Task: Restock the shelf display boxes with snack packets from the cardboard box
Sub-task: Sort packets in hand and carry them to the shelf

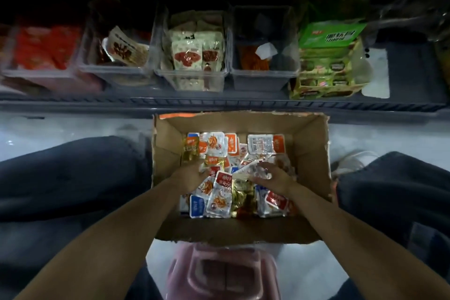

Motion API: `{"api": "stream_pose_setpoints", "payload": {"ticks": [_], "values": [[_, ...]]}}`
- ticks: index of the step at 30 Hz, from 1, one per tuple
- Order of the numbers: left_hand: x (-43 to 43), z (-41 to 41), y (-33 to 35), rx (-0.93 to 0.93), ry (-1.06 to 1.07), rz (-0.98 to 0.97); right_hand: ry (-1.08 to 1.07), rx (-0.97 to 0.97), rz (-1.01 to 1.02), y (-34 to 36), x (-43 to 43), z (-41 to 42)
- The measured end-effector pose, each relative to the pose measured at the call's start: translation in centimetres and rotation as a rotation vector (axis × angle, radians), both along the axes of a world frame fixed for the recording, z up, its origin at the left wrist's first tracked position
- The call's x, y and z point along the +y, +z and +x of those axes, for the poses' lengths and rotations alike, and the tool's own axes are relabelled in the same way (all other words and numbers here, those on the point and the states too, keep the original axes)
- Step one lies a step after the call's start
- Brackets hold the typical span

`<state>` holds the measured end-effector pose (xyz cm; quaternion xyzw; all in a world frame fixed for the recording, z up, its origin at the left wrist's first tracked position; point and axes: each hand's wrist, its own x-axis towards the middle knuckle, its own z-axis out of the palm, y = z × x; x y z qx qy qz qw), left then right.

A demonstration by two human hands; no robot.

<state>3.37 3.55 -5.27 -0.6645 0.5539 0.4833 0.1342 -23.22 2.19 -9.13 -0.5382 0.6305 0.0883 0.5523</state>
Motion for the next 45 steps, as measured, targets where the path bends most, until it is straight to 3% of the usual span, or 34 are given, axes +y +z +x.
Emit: {"api": "stream_pose_setpoints", "payload": {"ticks": [8, 16, 19, 28, 33, 39, 45], "values": [[-0.7, 0.5, -3.1, 0.051, -0.055, 0.054, 0.049, -0.109, 0.106, -2.7, 0.0, 5.0], [-1.2, 0.1, -4.1, -0.089, -0.263, 0.056, 0.296, 0.110, -0.018, -4.8, 0.5, 7.3], [-1.2, 0.8, -4.8, -0.081, -0.225, 0.075, 0.423, 0.182, -0.079, -5.1, 0.6, 7.4], [-0.9, 0.5, -4.7, -0.063, -0.201, 0.025, 0.256, 0.174, -0.148, -5.2, 1.0, 7.2], [-1.5, 0.5, -5.3, -0.102, -0.421, 0.113, 0.121, 0.056, -0.096, -4.6, 1.0, 7.2], [-3.6, -0.4, -3.1, 0.217, 0.198, 0.068, -0.158, -0.178, -0.023, -3.4, -0.2, 6.3], [-5.6, -2.2, 0.3, 0.404, 0.520, 0.006, -0.659, -0.447, 0.016, 1.3, -3.8, 5.3]]}}
